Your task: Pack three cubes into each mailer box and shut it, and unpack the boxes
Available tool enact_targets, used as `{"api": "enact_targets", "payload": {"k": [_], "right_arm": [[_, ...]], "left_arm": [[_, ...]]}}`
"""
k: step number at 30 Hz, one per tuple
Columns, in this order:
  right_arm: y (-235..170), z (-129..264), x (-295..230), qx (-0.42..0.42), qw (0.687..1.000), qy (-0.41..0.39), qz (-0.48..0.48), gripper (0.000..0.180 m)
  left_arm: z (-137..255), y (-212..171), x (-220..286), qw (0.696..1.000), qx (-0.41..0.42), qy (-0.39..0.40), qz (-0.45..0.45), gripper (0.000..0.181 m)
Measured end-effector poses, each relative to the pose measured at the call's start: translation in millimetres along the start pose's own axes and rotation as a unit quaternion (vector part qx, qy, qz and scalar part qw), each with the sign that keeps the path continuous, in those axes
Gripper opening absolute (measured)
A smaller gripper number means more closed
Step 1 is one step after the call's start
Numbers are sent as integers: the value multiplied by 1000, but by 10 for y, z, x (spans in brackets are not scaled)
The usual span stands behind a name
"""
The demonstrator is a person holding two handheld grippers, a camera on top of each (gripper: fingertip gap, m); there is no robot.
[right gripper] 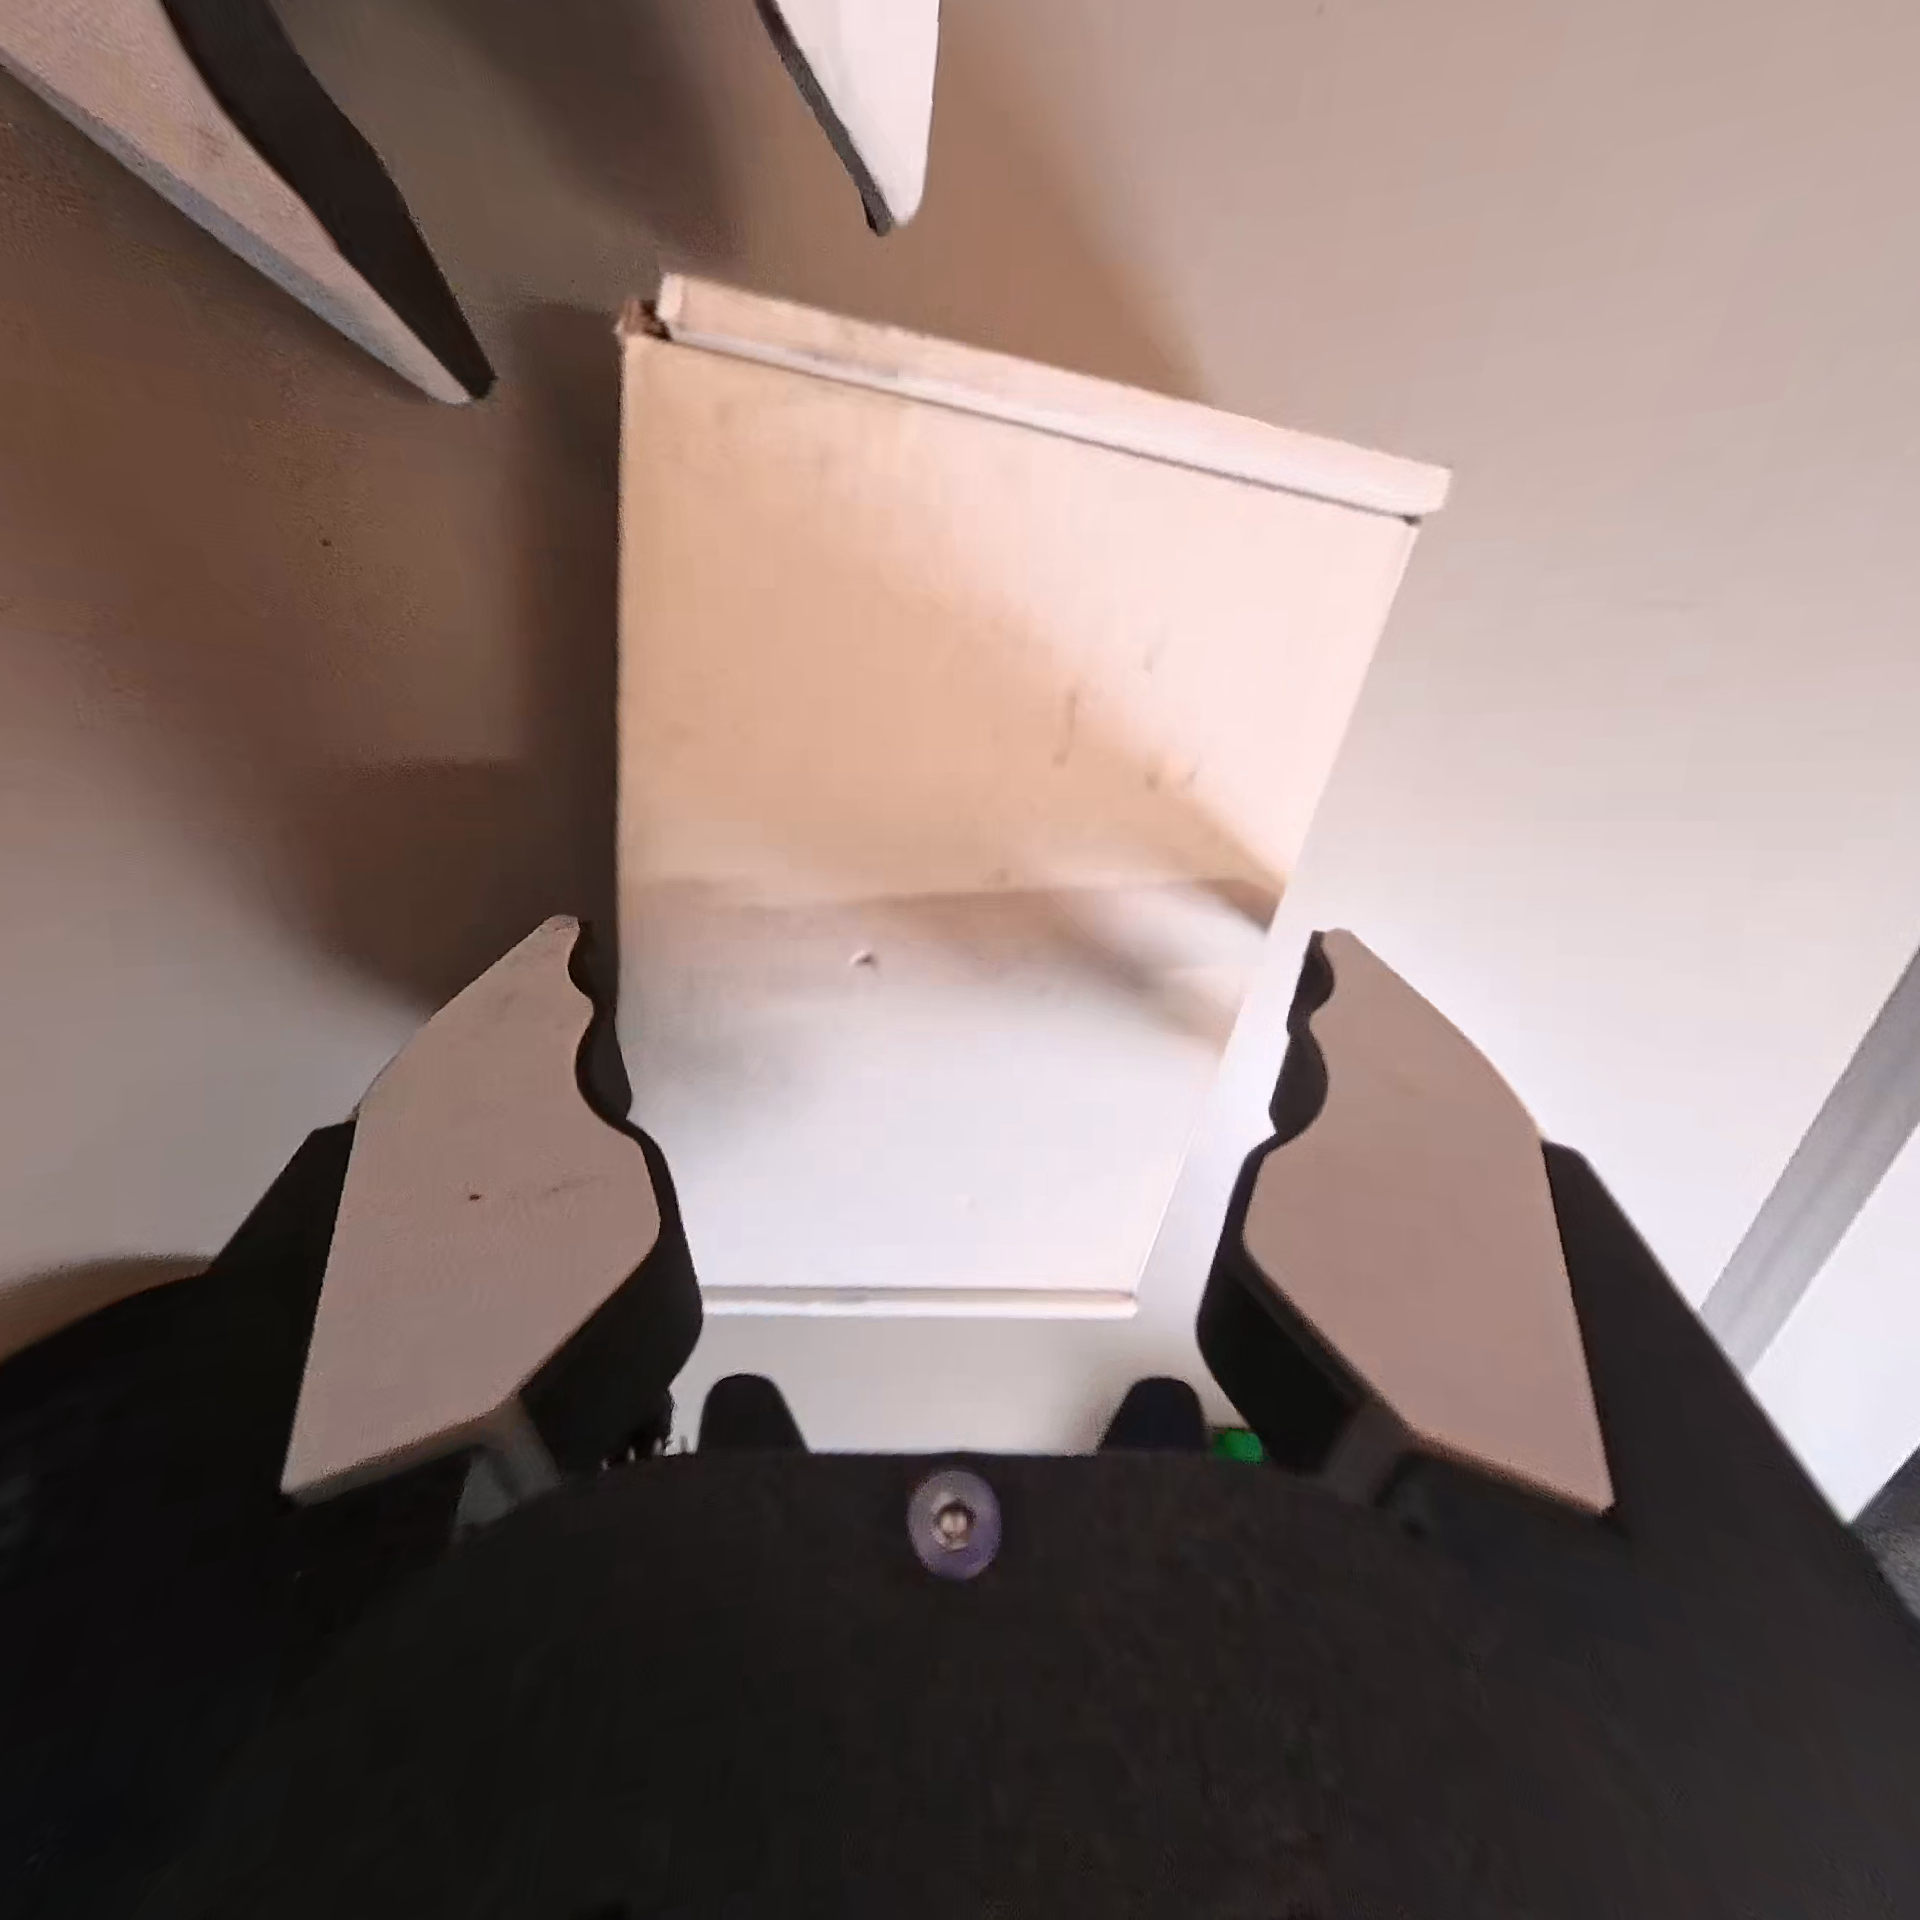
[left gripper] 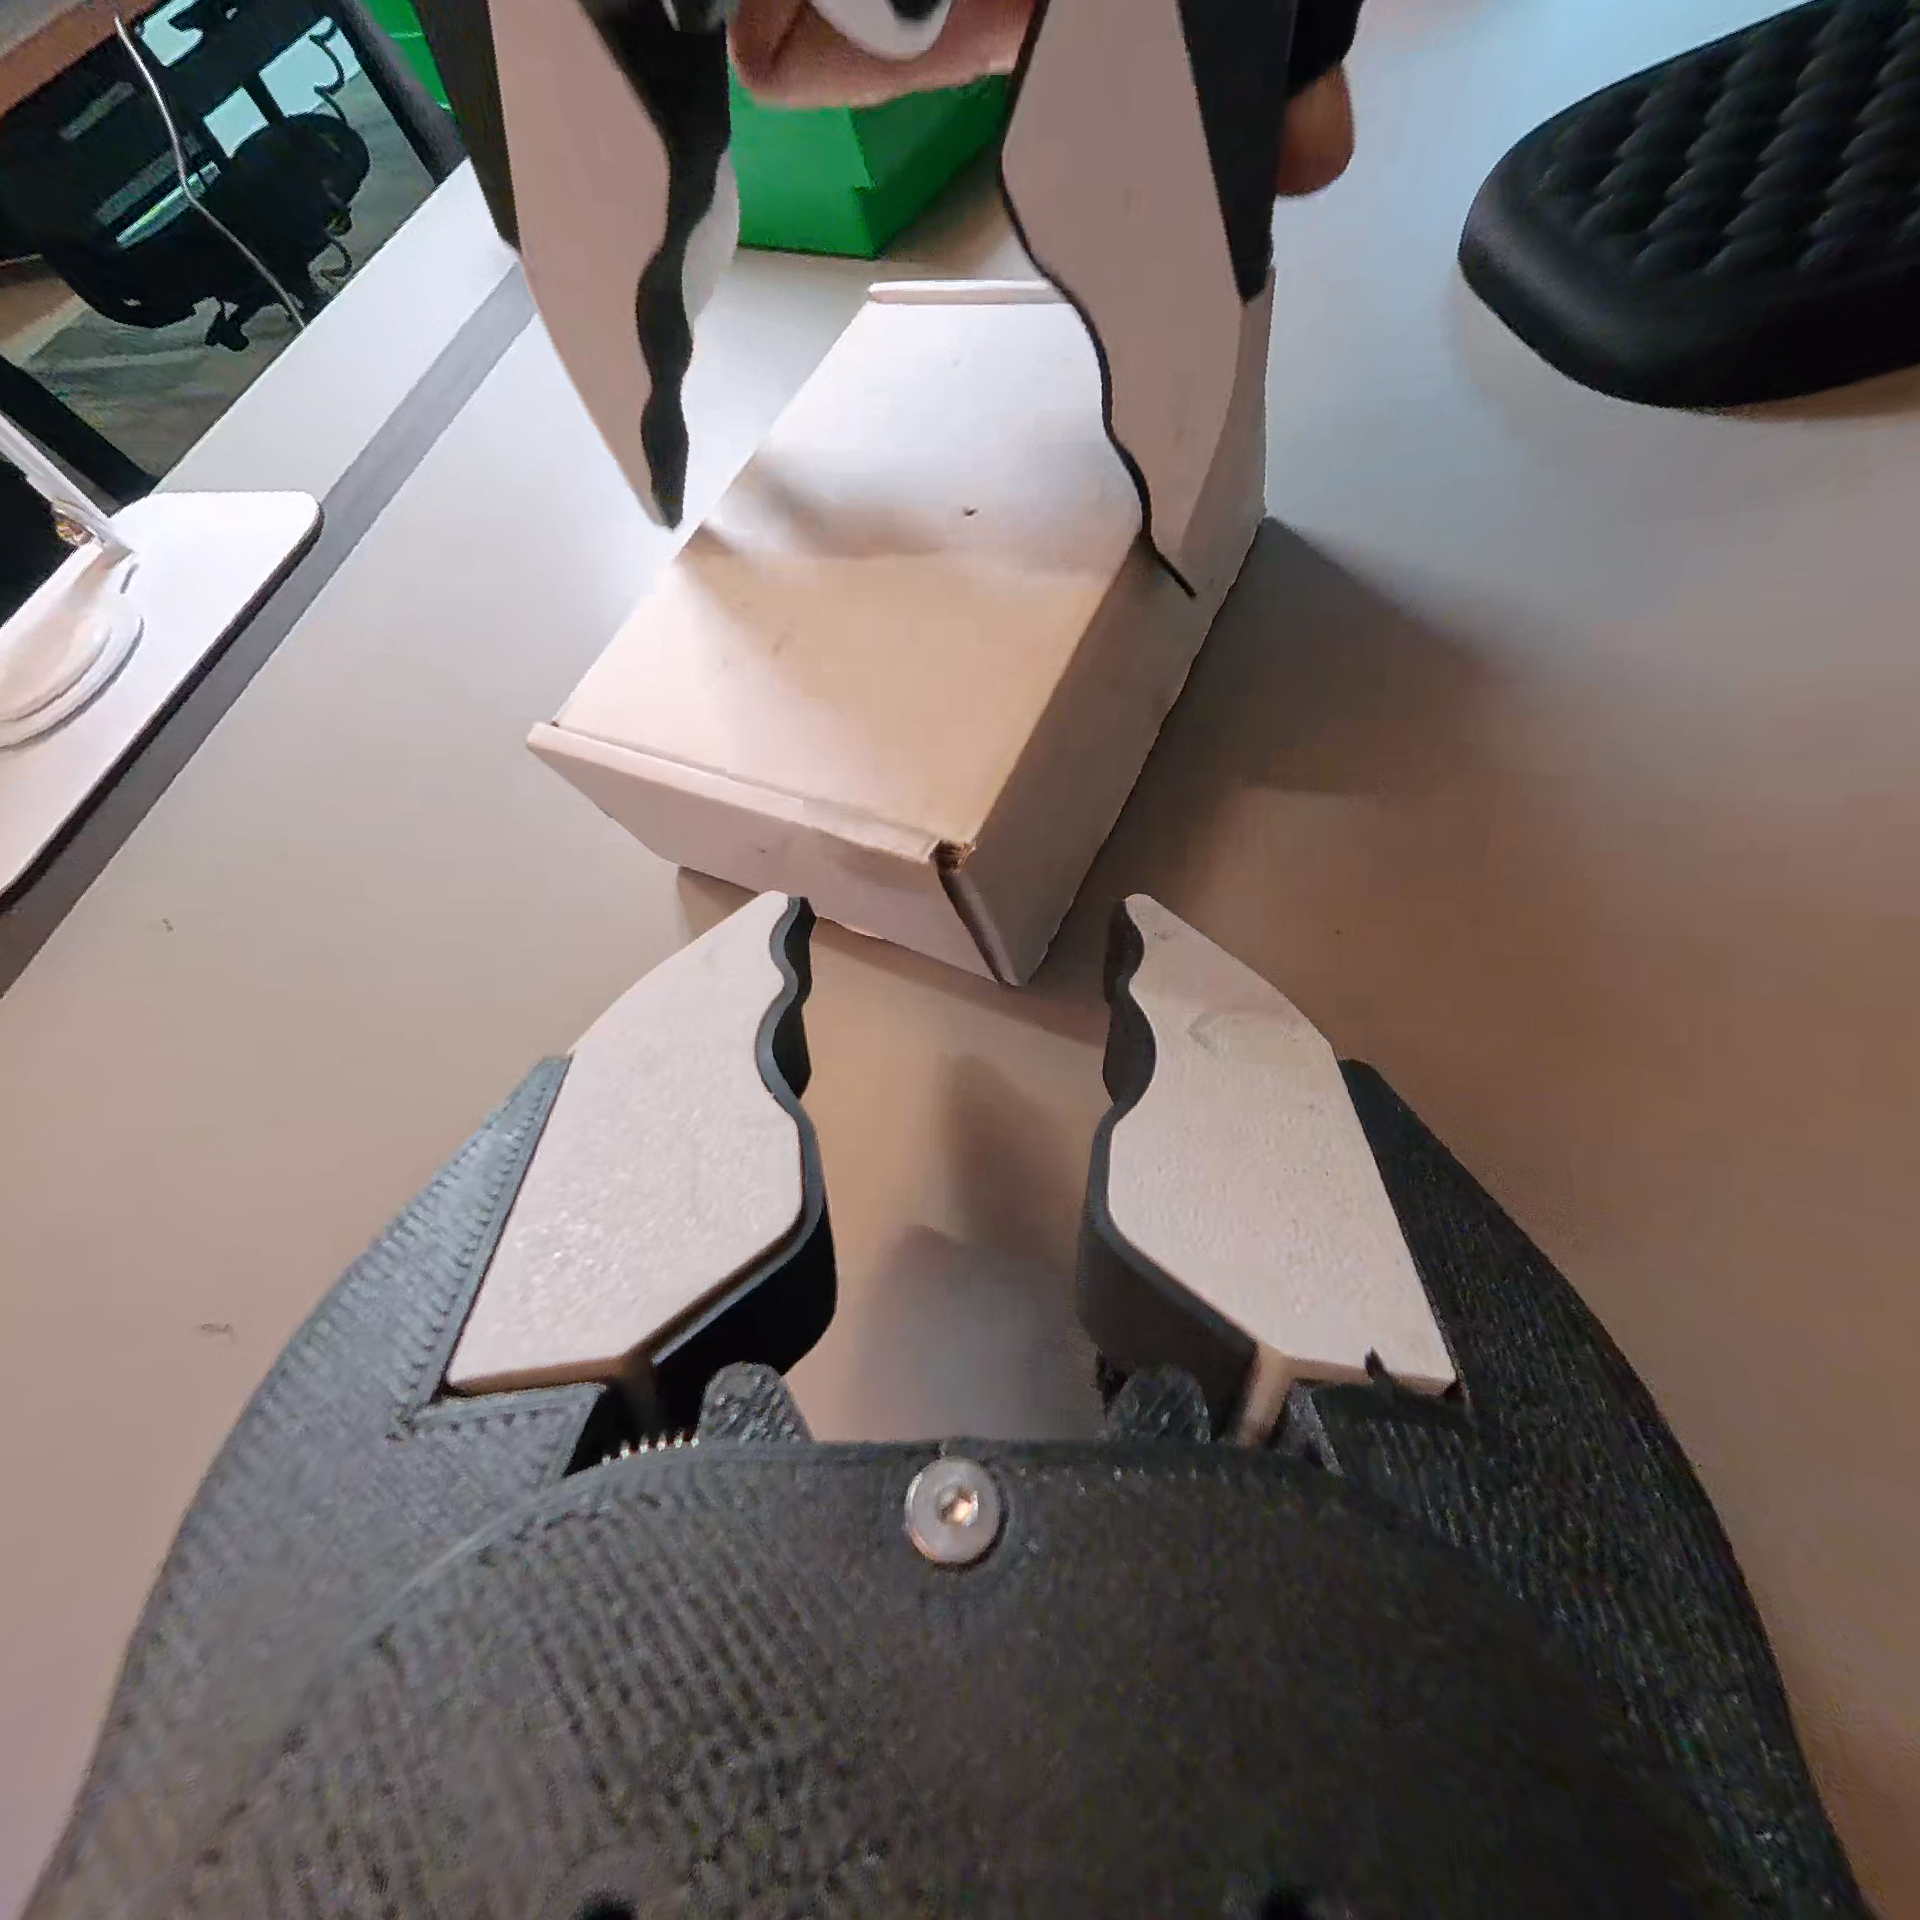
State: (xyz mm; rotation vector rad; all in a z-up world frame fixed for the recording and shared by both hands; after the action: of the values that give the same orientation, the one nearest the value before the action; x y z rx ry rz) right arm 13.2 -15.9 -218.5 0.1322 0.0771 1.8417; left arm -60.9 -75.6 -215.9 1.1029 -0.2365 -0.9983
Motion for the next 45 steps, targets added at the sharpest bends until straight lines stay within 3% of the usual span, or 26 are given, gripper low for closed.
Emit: {"api": "enact_targets", "payload": {"k": [9, 14, 21, 25, 29, 34, 45], "right_arm": [[37, -96, 19, -20, 999, -3, 37, 123], [-169, 319, 116, 13, 999, -30, 13, 123], [-1288, 1466, 598, -6, 987, -127, -101, 123], [-2133, 1779, 874, -59, 971, -162, -165, 123], [-2812, 1623, 1099, -128, 959, -159, -197, 123], [-3225, 1096, 1313, -162, 959, -119, -200, 123], [-3257, 320, 1455, -139, 977, -54, -151, 116]], "left_arm": [[127, 11, -64, 999, 23, -14, 42, 52], [135, 8, -105, 997, 29, -21, 75, 50], [201, 88, -190, 993, 52, -20, 106, 54], [246, 157, -294, 989, 75, 2, 128, 56], [314, 249, -385, 985, 104, 41, 134, 58], [373, 275, -460, 981, 112, 75, 138, 58], [247, 280, -289, 984, 90, 62, 141, 58]]}}
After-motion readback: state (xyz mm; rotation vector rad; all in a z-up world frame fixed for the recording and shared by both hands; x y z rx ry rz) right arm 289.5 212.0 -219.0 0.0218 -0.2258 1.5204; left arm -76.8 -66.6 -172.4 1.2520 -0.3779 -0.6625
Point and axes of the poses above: each gripper's, where its closed fingertips meet, z back along the fingers, y out of its top, x = y × z across the jaws, the point moved 1 cm from there along z, back along the fingers, and after that the axes turned 6 degrees about y, right-handed, at the moved point
